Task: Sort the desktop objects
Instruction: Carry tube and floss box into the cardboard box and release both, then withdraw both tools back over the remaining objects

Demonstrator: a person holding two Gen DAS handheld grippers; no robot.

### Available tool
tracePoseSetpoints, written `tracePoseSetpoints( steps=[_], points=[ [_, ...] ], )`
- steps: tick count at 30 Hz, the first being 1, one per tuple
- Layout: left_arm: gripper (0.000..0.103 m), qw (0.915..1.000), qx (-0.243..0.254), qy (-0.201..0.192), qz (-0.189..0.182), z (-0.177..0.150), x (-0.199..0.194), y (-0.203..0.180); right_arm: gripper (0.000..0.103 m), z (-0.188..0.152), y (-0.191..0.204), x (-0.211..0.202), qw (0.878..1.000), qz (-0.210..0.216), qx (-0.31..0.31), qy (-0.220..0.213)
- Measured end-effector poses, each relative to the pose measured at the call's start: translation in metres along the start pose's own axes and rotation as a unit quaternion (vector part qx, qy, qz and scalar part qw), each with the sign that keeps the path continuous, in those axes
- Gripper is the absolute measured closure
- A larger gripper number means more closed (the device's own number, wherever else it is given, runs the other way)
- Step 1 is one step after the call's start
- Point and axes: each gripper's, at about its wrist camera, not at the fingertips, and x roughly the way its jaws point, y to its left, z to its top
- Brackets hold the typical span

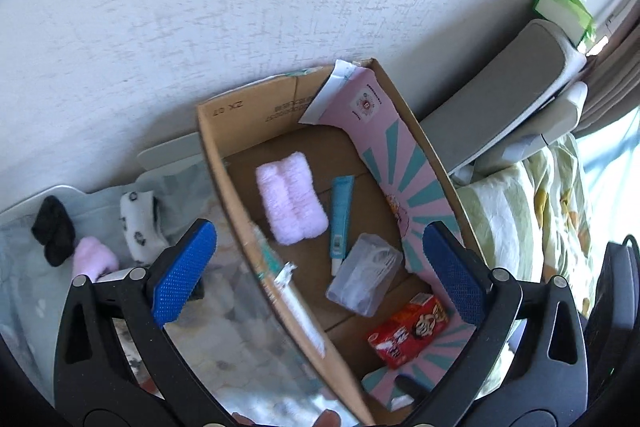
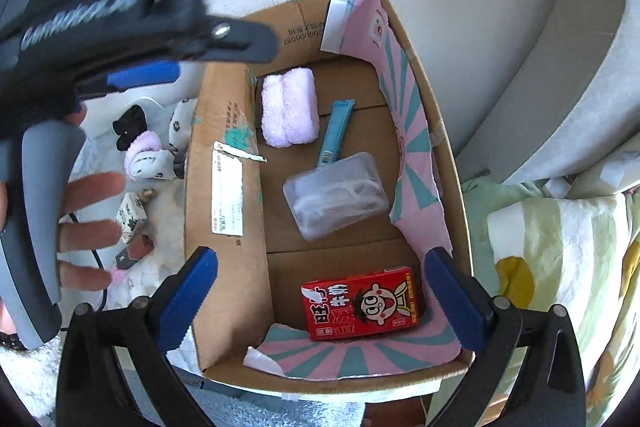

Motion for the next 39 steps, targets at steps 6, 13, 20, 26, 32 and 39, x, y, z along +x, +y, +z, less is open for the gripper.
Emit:
tracePoseSetpoints(
  steps=[6,13,20,26,32,39],
  points=[
    [0.0,0.9994,0.011,-0.026,0.019,-0.008,-0.028,0.009,0.0,-0.002,0.011,-0.01,1.0,0.001,-0.004,-0.014],
    [0.0,0.9983,0.022,-0.037,0.039,-0.015,-0.068,0.027,0.0,0.002,0.038,-0.016,0.993,-0.008,-0.117,-0.035],
    [0.0,0.9933,-0.01,-0.071,0.09,-0.035,-0.13,0.079,0.0,0.005,0.065,-0.033,0.986,-0.02,-0.164,-0.034],
    [0.0,0.9796,-0.046,-0.107,0.164,-0.067,-0.184,0.135,0.0,0.01,0.1,-0.05,0.977,-0.004,-0.204,-0.061],
    [0.0,0.9739,-0.094,-0.103,0.179,-0.108,-0.203,0.183,0.0,0.012,0.141,-0.048,0.965,0.027,-0.254,-0.06],
    [0.0,0.9739,-0.115,-0.057,0.187,-0.17,-0.179,0.217,0.0,0.006,0.187,-0.028,0.951,0.043,-0.303,-0.047]
  ],
)
